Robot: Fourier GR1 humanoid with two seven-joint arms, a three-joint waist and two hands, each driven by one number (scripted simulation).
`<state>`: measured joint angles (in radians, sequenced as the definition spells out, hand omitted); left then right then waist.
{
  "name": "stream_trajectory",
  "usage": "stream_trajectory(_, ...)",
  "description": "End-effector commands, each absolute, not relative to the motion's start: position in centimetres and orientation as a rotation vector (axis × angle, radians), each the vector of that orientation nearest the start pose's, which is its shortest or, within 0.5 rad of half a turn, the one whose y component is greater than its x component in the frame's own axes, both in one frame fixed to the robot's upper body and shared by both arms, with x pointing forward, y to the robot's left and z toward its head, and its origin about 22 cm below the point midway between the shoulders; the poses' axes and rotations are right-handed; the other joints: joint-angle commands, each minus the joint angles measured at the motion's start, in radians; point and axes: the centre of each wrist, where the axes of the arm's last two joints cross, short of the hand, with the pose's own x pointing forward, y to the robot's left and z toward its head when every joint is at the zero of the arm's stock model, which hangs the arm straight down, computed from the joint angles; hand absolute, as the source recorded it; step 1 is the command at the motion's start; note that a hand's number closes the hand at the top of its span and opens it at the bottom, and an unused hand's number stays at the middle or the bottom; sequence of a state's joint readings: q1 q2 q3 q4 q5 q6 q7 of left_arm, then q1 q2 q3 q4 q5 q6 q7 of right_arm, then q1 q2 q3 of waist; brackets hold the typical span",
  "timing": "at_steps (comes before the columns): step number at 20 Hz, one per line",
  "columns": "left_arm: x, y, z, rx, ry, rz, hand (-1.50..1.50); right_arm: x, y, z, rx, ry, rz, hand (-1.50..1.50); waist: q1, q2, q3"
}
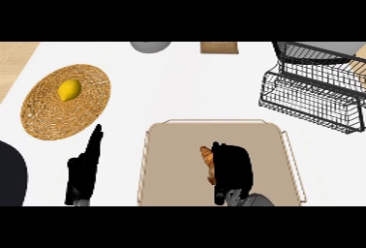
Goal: Pick the croissant from the tray and place it in the tiered basket
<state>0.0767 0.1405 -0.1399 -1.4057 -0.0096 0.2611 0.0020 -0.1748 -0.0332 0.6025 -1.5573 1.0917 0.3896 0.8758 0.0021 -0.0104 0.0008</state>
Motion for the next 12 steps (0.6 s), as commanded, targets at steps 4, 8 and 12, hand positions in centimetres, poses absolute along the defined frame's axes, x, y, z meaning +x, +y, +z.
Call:
stream_trajectory(4,20.6,25.2,-6.1,0.264,-1.292,-0.028,0.0,23.8,-7.4,2.1,-1.022,-0.918,1.332,1.5,0.002,0.01,-0.001)
stream_trajectory(8,20.9,23.9,-5.3,0.272,-1.296,0.017,0.0,23.1,-21.3,3.3,-1.016,-0.925,1.25,1.5,-0.044,0.006,0.001)
stream_trajectory(12,19.4,25.6,-6.0,0.307,-1.278,0.052,0.0,23.7,-31.2,5.6,-1.012,-0.936,1.087,1.5,-0.082,0.007,0.004)
